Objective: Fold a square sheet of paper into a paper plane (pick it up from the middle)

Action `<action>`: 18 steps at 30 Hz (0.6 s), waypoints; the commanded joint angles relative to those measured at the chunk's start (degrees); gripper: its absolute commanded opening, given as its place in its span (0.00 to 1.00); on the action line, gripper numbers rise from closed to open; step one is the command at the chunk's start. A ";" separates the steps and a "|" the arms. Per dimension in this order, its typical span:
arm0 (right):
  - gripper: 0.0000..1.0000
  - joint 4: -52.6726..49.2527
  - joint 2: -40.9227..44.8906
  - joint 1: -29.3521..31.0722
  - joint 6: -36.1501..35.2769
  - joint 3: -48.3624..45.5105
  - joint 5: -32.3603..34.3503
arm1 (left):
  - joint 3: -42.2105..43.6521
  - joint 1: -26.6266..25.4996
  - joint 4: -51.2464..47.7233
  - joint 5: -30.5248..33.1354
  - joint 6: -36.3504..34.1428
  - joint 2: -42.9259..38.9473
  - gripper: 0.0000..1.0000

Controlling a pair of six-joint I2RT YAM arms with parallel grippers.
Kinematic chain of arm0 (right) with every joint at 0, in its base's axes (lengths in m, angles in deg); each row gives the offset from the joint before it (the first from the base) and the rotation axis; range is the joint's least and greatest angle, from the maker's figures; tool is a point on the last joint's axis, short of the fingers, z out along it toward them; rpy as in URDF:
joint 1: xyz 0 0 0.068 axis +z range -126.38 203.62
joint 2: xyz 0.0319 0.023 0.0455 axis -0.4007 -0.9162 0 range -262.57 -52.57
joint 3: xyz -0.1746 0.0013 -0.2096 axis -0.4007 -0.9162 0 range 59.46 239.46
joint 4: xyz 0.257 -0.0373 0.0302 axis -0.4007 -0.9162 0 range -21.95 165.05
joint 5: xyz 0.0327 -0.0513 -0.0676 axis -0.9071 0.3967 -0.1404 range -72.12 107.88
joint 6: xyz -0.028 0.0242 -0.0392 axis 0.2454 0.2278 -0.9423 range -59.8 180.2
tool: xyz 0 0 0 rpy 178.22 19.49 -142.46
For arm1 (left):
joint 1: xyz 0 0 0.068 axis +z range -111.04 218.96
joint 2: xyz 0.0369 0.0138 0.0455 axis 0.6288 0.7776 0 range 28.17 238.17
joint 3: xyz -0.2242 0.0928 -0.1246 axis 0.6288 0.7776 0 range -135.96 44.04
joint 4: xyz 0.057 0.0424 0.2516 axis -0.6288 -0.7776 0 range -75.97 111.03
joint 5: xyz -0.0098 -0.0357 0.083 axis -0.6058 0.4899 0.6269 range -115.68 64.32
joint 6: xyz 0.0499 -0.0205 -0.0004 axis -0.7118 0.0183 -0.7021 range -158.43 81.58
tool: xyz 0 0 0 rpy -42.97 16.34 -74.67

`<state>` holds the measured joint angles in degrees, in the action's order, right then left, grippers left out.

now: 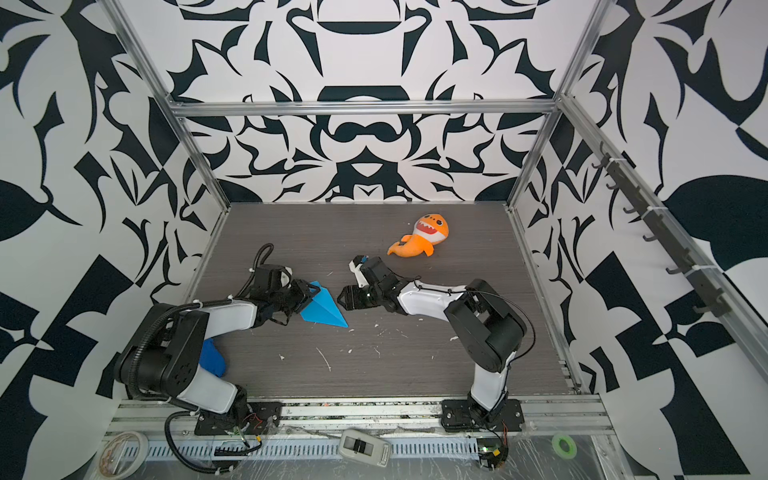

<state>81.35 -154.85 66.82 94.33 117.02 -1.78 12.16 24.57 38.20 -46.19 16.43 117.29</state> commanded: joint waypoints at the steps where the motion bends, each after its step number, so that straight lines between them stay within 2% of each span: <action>1: 0.63 1.93 1.98 -0.04 0.11 0.48 0.08 | 0.33 0.42 3.24 -1.35 -1.66 1.28 0.37; 8: 0.61 2.04 4.67 -0.03 -0.63 -0.90 2.37 | -0.44 0.55 5.16 -1.83 -5.07 1.41 0.18; 11: 0.60 2.13 6.90 -0.12 -0.90 -2.11 4.76 | -1.61 0.53 1.57 -1.15 -6.50 -1.03 0.14; 15: 0.57 0.57 10.56 -0.48 -1.77 -3.91 10.06 | -6.02 0.56 -13.84 4.39 -12.03 -6.15 0.13; 18: 0.57 -0.27 14.04 -0.91 -2.64 -5.66 14.60 | -12.60 -0.28 -30.62 11.99 -19.12 -8.07 0.13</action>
<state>81.24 -144.49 66.41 93.24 112.56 6.64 4.55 24.70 23.65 -41.62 4.80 111.65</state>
